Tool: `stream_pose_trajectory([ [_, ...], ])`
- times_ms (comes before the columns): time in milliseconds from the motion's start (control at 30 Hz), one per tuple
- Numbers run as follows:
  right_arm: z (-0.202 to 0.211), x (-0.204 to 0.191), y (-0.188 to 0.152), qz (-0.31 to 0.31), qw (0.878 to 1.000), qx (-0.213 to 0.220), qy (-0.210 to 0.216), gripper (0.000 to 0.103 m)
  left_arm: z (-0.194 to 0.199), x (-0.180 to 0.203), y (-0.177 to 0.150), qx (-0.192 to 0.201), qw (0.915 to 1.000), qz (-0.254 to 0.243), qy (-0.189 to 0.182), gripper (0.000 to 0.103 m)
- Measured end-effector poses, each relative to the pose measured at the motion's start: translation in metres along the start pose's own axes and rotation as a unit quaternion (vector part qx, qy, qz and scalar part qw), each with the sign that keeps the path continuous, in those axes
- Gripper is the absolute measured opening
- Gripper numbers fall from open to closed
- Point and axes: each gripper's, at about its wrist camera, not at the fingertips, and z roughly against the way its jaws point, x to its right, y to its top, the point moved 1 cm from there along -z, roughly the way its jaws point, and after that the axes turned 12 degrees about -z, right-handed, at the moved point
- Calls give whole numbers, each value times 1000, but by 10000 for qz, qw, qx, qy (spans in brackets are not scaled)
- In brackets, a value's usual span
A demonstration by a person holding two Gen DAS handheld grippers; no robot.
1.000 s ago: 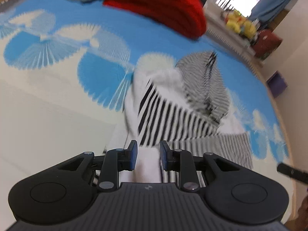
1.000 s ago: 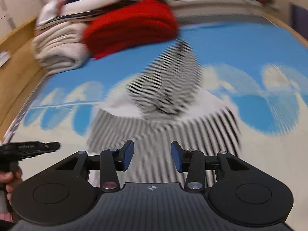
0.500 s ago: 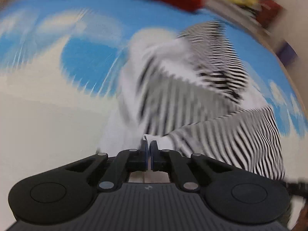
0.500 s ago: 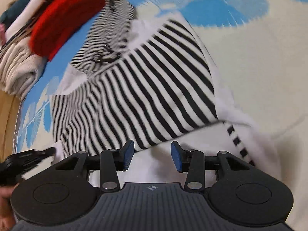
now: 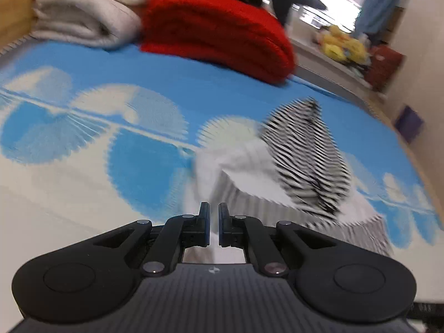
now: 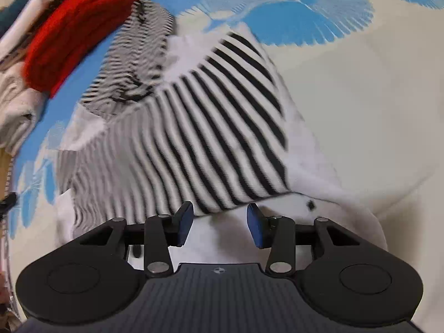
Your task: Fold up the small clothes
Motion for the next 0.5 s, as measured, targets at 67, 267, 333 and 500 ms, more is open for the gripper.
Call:
stream_pose_trajectory([
  [67, 8, -7, -1, 172, 9994, 232, 171, 45, -13, 12, -7, -225, 9993, -158, -266, 4],
  [267, -10, 8, 14, 81, 9965, 736, -379, 39, -65, 24, -46, -1333, 9897, -494, -158, 6],
  [333, -17, 23, 18, -301, 9967, 595, -459, 26, -62, 25, -49, -1311, 9901, -494, -126, 5],
  [500, -10, 24, 17, -238, 9962, 677, -499, 29, -54, 30, -55, -1287, 9881, -827, -176, 10],
])
